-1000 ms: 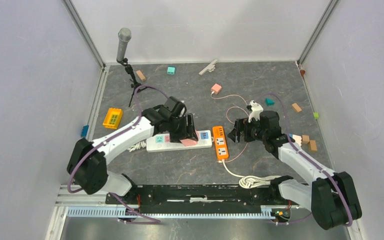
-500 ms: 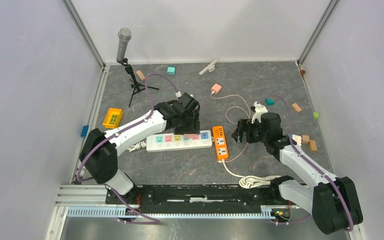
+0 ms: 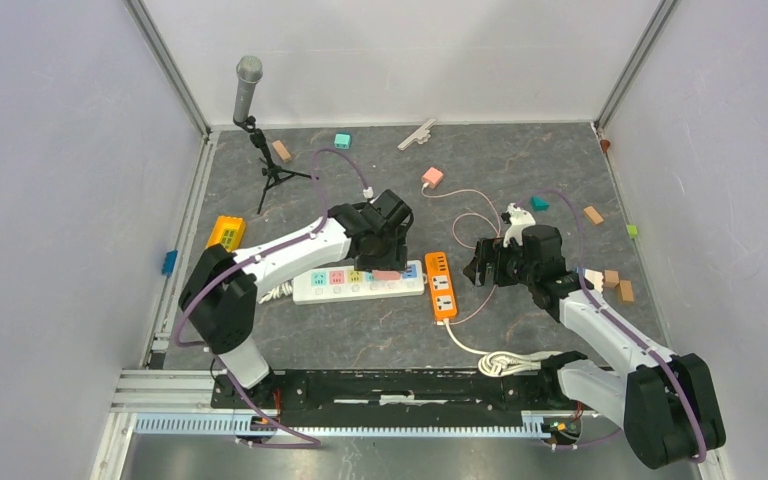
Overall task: Insert the plug
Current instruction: Insert the plug into the socket.
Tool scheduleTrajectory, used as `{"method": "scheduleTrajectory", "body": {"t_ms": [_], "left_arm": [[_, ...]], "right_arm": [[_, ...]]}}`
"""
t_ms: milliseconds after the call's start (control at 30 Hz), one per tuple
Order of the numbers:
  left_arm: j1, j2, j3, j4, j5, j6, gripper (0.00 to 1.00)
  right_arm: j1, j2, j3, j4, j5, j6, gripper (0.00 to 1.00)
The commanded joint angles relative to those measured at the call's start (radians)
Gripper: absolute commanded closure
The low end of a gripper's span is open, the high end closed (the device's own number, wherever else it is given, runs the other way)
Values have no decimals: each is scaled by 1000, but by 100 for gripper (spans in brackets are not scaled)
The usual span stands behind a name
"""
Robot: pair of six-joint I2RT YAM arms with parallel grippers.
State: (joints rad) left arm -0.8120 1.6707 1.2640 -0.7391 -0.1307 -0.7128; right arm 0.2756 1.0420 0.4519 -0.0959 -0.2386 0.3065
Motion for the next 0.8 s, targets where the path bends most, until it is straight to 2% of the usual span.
{"method": "scheduleTrajectory", "body": {"t_ms": [0, 767], "left_arm": [[-13, 27, 58, 7, -28, 18, 98], [-26, 69, 75, 4, -64, -2, 98]], "right_arm": [[-4, -11, 22, 2, 0, -24, 2], [-5, -2, 21, -4, -10, -40, 2]]}}
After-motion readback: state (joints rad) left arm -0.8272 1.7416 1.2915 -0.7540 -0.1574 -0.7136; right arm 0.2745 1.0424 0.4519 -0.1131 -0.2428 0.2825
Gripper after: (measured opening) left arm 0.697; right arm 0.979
